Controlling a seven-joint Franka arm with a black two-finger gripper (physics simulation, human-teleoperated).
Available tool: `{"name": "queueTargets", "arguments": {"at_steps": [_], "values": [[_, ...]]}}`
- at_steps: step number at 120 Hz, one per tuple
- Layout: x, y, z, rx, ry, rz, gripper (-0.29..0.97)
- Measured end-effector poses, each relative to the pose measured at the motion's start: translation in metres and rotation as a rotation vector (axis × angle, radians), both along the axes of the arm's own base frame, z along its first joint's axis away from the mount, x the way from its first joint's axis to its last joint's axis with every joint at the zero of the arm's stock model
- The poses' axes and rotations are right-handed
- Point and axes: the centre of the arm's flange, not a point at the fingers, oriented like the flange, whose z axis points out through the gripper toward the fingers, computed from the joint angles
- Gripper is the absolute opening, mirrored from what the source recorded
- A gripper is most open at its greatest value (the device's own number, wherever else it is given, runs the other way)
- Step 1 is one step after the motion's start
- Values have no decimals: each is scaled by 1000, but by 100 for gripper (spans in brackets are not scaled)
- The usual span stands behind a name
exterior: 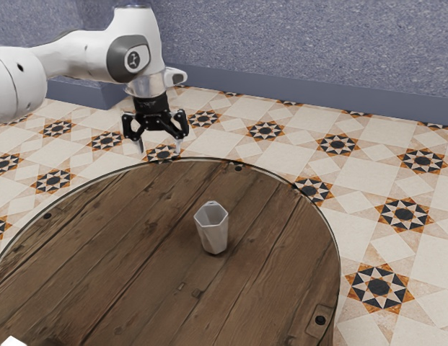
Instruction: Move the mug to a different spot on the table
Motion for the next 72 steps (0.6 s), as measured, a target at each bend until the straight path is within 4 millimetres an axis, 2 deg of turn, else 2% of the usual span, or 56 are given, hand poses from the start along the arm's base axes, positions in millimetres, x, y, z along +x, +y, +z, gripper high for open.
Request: {"name": "queueTargets", "arguments": {"at_steps": [12, 37, 54, 72], "values": [[11, -7, -22, -10, -10, 59, 68], [34, -27, -93, -21, 9, 141, 68], [42, -48, -113, -28, -13, 146, 68], [48, -61, -146, -33, -14, 143, 68]]}}
